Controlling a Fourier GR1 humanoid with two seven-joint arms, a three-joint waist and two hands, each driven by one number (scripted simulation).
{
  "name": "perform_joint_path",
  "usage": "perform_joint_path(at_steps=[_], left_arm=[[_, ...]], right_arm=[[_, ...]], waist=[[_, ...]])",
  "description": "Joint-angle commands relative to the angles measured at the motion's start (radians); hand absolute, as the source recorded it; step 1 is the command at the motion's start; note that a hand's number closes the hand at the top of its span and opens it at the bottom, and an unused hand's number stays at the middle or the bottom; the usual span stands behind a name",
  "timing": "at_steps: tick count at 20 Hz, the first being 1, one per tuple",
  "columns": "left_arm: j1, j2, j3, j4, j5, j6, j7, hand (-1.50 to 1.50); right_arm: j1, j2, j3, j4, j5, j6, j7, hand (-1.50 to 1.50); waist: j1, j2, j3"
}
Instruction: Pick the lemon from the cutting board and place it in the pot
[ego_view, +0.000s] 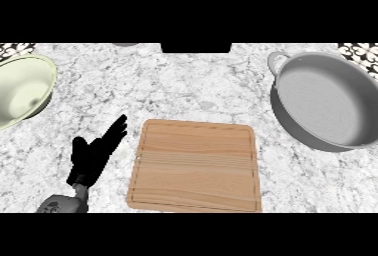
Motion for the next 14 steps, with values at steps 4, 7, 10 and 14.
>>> perform_joint_path(at_steps=[4,7,10,14], left_arm=[[-0.018,-0.024,-0.004,0.049,-0.023,-0.015,-0.032,0.0],[0.006,-0.041,-0.028,-0.069,-0.046,0.037,0.082,0.0],[0.0,-0.047,-0.007,0.037,-0.059,0.02,-0.015,0.0],[-0.001,-0.003,0.04,-0.046,-0.001,-0.037,0.052,0.0]], right_arm=[[-0.154,-0.077,-0.063,0.333,0.125,0.075,-0.183,1.5],[-0.158,-0.069,-0.063,0.309,0.172,-0.011,-0.215,1.5],[-0.206,-0.129,-0.073,0.289,0.202,-0.036,-0.178,1.5],[-0.237,-0.199,-0.087,0.165,0.203,-0.052,0.014,1.5]], waist=[[0.014,0.002,-0.002],[0.011,-0.003,-0.003],[0.006,-0.001,-0.005],[0.005,-0.004,-0.006]])
